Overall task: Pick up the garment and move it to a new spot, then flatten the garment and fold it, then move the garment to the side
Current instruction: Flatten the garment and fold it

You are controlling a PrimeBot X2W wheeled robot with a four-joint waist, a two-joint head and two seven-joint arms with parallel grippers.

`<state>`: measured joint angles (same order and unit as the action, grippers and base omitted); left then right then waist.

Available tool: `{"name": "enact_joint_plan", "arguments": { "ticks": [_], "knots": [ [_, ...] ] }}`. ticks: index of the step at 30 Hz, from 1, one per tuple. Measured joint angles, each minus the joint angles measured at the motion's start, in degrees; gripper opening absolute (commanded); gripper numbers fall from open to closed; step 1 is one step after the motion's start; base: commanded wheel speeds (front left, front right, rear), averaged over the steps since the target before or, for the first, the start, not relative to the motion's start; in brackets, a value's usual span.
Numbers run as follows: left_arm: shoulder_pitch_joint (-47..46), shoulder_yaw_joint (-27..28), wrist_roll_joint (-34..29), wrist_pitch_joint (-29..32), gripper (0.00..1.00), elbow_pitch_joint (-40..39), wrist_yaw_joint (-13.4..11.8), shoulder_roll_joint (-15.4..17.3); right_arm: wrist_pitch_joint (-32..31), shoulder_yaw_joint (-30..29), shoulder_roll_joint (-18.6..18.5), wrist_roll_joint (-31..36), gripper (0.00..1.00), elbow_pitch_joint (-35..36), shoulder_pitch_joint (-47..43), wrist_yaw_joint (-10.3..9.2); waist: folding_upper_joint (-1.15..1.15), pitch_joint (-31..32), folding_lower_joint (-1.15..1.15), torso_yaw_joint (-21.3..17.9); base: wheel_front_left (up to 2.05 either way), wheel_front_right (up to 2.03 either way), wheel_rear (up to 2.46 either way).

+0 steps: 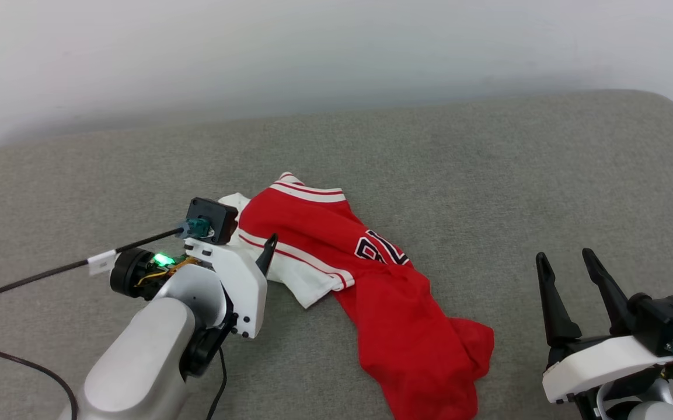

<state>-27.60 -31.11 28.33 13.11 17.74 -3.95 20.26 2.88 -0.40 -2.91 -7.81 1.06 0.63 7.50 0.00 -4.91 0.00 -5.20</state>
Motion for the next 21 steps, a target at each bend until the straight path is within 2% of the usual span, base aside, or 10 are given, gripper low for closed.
{"name": "enact_joint_plan", "arguments": {
  "ticks": [3, 6, 14, 15, 17, 18, 21],
  "knots": [
    [-2.18, -2.23, 1.35, 7.97, 1.00, 3.79, 2.69, 0.46, 0.74, 0.36, 0.00, -0.83, 1.00, -0.99, 0.41, 0.00, 0.00, -2.01, 0.00, -1.89, 0.00, 0.00, 0.00],
    [-3.76, -3.28, 2.41, 13.52, 1.00, 6.69, 4.06, 0.89, 1.46, 1.03, 0.00, -1.33, 1.00, -1.74, 1.47, 0.00, 0.00, -3.55, 0.00, -3.24, 0.00, 0.00, 0.00],
    [-7.50, -4.93, 5.15, 24.07, 1.00, 12.48, 7.06, 1.41, 3.18, 2.35, 0.01, -2.99, 1.00, -4.32, 3.60, 0.00, 0.00, -6.98, 0.00, -6.60, 0.00, 0.00, 0.00],
    [-7.94, -4.95, 5.63, 25.24, 0.63, 12.98, 7.43, 1.40, 3.31, 2.52, 0.01, -3.18, 1.00, -4.55, 3.77, 0.00, 0.00, -7.18, 0.00, -6.97, 0.00, 0.00, 0.00],
    [-8.37, -4.89, 6.72, 26.91, 0.14, 13.52, 7.69, 1.34, 3.65, 2.47, 0.01, -3.35, 1.00, -5.14, 3.83, 0.00, 0.00, -7.44, 0.00, -7.42, 0.00, 0.00, 0.00],
    [-8.58, -4.93, 6.81, 27.28, 0.00, 13.70, 7.97, 1.34, 3.71, 2.38, -0.01, -3.36, 1.00, -5.37, 3.83, 0.00, 0.00, -7.45, 0.00, -7.50, 0.00, 0.00, 0.00],
    [-8.49, -5.54, 6.78, 25.86, 0.00, 13.70, 8.26, 0.78, 3.99, 1.91, 0.01, -3.41, 1.00, -6.02, 3.93, 0.00, 0.00, -7.06, 0.00, -7.20, 0.00, 0.00, 0.00]
  ]
}}
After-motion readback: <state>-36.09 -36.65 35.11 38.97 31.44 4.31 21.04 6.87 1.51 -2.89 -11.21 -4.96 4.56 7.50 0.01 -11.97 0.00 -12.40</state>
